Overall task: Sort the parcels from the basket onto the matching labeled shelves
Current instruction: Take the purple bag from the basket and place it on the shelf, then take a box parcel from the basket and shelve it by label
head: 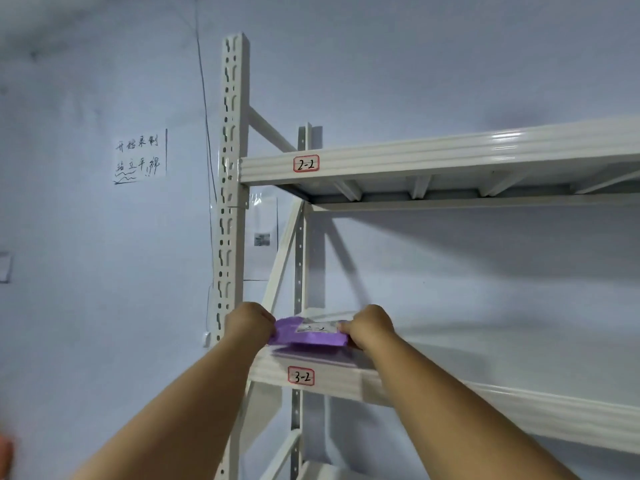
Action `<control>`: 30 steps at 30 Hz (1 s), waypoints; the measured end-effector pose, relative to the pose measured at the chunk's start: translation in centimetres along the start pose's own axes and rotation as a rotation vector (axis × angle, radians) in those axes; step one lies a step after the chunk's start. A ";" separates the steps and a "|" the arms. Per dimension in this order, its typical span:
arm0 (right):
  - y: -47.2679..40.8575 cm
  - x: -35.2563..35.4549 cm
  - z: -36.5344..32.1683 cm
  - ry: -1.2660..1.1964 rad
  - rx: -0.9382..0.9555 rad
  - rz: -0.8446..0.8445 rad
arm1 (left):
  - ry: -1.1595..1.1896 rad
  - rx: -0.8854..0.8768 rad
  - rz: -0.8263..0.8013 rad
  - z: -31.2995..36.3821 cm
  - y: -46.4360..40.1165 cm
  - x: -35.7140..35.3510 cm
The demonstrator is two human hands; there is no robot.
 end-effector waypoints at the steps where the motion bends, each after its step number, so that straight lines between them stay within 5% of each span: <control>1: -0.4 -0.6 -0.4 0.091 -0.017 0.010 | -0.091 0.024 -0.017 -0.3 -0.5 -0.3; 10: 0.4 -3.9 -1.8 0.566 0.005 0.146 | -0.146 -0.145 -0.004 -2.9 -0.7 -0.4; 15: 3.5 -6.4 -6.5 0.759 0.318 0.094 | -0.006 -0.306 0.013 -6.6 2.1 5.1; 19: 6.4 -12.4 -10.9 0.674 0.542 -0.046 | -0.034 -0.187 0.101 -13.6 4.6 10.7; 30: 12.9 -32.5 -19.8 0.691 0.772 -0.574 | -0.392 0.334 0.254 -30.5 18.7 23.6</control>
Point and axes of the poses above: each hand's wrist, its own y-axis away from the middle knuckle, its own x-axis out of the back of the hand, z = x × y, the point moved 3 cm from there along -y, towards the middle knuckle, and after that the axes turned 15 degrees about -z, right-handed, at the moved point
